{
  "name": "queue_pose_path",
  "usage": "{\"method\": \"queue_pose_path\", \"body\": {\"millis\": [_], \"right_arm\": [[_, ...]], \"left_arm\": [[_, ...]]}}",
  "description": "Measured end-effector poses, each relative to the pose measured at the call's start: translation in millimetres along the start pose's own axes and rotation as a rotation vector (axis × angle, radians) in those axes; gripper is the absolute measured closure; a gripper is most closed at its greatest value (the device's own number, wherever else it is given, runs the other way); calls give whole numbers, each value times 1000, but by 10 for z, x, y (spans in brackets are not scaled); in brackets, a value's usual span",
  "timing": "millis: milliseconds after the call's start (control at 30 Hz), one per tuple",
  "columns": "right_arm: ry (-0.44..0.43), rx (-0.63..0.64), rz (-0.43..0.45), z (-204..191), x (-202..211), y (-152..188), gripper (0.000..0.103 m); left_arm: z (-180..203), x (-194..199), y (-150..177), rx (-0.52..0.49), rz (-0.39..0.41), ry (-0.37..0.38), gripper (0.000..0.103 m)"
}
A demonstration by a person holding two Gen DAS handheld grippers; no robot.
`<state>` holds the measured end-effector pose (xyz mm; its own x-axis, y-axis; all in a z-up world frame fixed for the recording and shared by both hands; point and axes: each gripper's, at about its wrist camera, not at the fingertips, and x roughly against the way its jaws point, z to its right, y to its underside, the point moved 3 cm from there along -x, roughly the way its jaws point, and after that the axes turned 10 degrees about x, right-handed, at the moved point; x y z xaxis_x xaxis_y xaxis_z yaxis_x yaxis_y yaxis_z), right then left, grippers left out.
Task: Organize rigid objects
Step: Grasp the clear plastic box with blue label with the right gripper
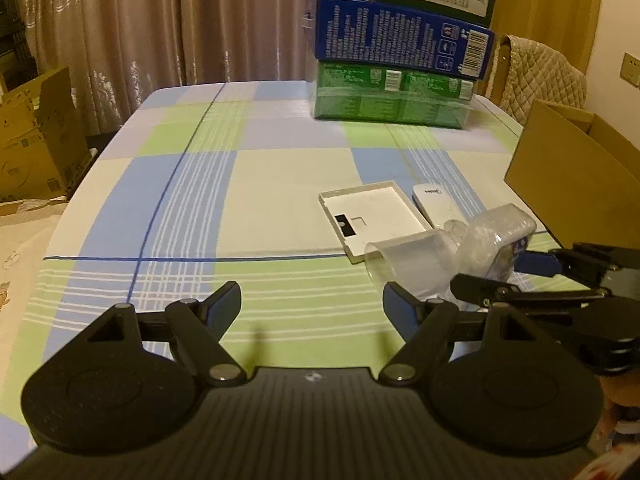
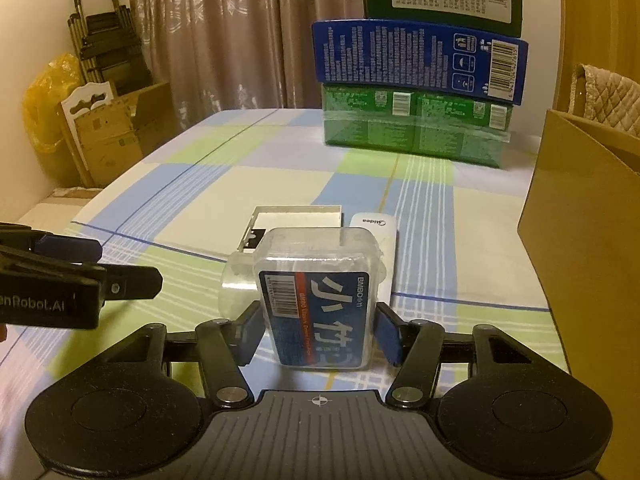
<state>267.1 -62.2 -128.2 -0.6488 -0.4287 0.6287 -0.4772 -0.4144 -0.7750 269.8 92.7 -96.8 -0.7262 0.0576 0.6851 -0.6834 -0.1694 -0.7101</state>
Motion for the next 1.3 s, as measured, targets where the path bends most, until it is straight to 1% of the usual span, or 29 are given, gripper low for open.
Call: {"method": "queue_pose_path", "body": {"millis": [67, 167, 300, 400, 500, 633, 767, 1067, 1167, 1300], "right_arm": [[6, 0, -4, 18, 12, 3, 48], [49, -10, -12, 106, 33, 22, 49], [103, -21, -19, 258, 42, 46, 49], [125, -54, -30, 396, 82, 82, 49], [156, -52, -40, 482, 157, 136, 49], [167, -73, -49, 572, 228, 193, 49], [176, -97, -51, 635, 249, 209, 49], [193, -121, -49, 717, 263, 220, 49], [193, -130, -49, 732, 268, 224, 49], [194, -139, -50, 746, 267, 223, 49]], "left_arm": [[22, -13, 12, -3, -5, 8, 28], [60, -34, 28, -3, -13, 21, 28], [152, -86, 30, -4, -6, 54, 25], [267, -149, 18, -12, 10, 73, 22], [388, -233, 8, 10, 11, 106, 19], [561, -368, 4, 4, 23, 68, 15], [687, -467, 14, 22, 30, 62, 7], [828, -710, 60, -11, 37, -22, 7], [811, -734, 89, -30, 31, -37, 8], [732, -681, 121, -28, 29, -68, 9]]}}
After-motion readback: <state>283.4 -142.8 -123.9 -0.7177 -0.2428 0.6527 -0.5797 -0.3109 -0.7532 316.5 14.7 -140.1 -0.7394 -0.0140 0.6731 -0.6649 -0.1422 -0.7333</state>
